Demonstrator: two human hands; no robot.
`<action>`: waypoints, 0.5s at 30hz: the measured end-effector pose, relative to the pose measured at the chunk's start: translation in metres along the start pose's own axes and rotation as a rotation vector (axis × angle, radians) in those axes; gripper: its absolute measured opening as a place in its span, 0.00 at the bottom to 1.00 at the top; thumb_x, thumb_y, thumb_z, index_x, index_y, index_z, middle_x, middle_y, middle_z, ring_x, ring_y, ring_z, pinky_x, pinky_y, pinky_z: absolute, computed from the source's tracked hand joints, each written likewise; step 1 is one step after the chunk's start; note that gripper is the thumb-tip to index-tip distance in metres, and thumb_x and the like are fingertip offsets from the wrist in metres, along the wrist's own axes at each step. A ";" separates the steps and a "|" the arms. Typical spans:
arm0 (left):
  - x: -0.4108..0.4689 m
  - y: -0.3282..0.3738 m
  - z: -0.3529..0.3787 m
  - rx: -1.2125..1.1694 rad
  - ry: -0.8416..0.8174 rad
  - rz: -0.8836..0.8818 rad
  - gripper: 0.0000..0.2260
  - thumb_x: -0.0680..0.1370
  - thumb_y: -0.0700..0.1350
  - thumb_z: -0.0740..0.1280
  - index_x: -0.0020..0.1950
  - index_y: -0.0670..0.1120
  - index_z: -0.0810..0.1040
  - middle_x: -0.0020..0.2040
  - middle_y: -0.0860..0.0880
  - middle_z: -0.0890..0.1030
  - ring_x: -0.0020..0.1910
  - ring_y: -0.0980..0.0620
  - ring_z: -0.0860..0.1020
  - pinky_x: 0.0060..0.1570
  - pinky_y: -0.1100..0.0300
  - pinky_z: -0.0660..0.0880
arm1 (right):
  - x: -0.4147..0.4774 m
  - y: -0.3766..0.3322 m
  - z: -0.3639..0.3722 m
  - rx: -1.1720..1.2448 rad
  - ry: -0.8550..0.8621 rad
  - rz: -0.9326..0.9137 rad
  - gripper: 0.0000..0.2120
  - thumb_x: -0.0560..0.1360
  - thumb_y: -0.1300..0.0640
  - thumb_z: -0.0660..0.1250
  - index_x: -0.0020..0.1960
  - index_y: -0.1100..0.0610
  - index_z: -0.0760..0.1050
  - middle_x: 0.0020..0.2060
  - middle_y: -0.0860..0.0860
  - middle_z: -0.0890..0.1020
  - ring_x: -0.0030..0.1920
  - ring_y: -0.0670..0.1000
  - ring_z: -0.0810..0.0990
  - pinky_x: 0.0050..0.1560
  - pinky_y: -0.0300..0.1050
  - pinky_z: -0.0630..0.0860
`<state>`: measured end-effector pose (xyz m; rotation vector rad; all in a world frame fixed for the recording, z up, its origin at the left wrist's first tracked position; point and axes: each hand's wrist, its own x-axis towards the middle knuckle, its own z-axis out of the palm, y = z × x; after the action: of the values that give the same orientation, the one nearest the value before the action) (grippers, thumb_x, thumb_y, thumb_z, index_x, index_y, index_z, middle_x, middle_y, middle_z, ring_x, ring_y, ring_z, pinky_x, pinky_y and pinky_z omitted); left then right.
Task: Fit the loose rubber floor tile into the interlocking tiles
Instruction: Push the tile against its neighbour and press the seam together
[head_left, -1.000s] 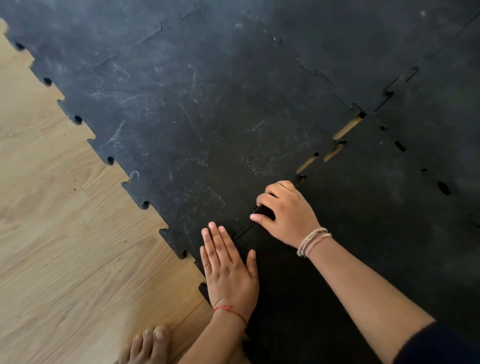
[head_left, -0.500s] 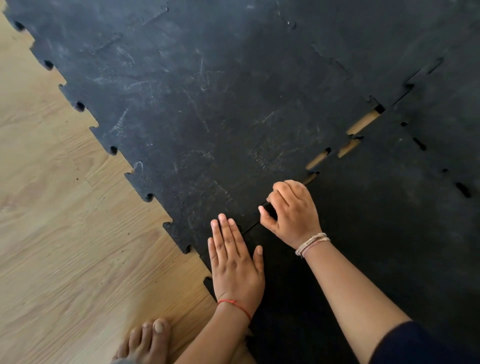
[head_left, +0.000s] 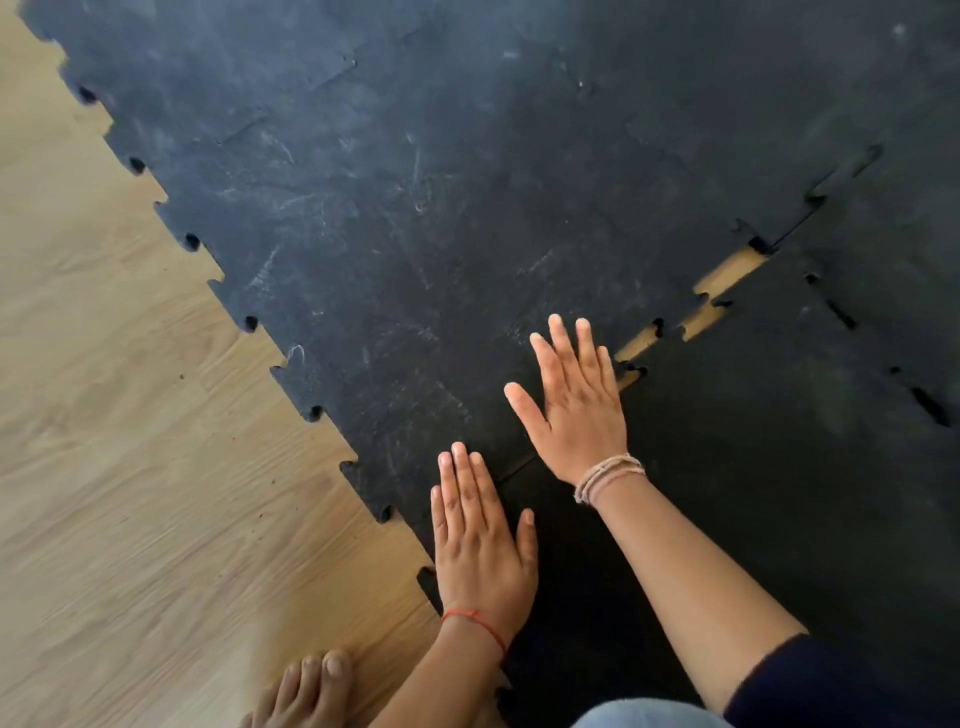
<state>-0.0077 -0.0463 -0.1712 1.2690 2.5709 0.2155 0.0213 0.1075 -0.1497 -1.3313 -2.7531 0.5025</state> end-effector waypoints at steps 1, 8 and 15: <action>0.004 -0.001 0.000 -0.004 0.004 0.004 0.29 0.79 0.57 0.41 0.74 0.38 0.52 0.75 0.43 0.52 0.75 0.47 0.44 0.72 0.55 0.40 | 0.008 -0.002 -0.001 -0.005 -0.018 0.031 0.36 0.75 0.36 0.34 0.75 0.55 0.54 0.75 0.54 0.53 0.74 0.54 0.43 0.71 0.52 0.40; 0.016 0.000 0.002 0.036 -0.003 -0.016 0.30 0.79 0.58 0.41 0.74 0.38 0.49 0.76 0.43 0.43 0.75 0.46 0.42 0.73 0.54 0.37 | 0.017 -0.007 0.007 -0.135 -0.042 0.134 0.35 0.75 0.33 0.36 0.75 0.51 0.52 0.74 0.61 0.56 0.74 0.62 0.52 0.70 0.61 0.50; 0.020 0.002 -0.002 0.027 -0.042 -0.030 0.31 0.79 0.57 0.41 0.73 0.36 0.51 0.75 0.40 0.52 0.75 0.47 0.40 0.72 0.53 0.40 | 0.020 -0.004 0.006 -0.159 -0.101 0.127 0.38 0.72 0.31 0.33 0.76 0.50 0.44 0.75 0.60 0.48 0.74 0.60 0.45 0.71 0.59 0.45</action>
<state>-0.0188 -0.0291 -0.1721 1.2298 2.5640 0.1477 0.0047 0.1193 -0.1563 -1.5649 -2.8561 0.3726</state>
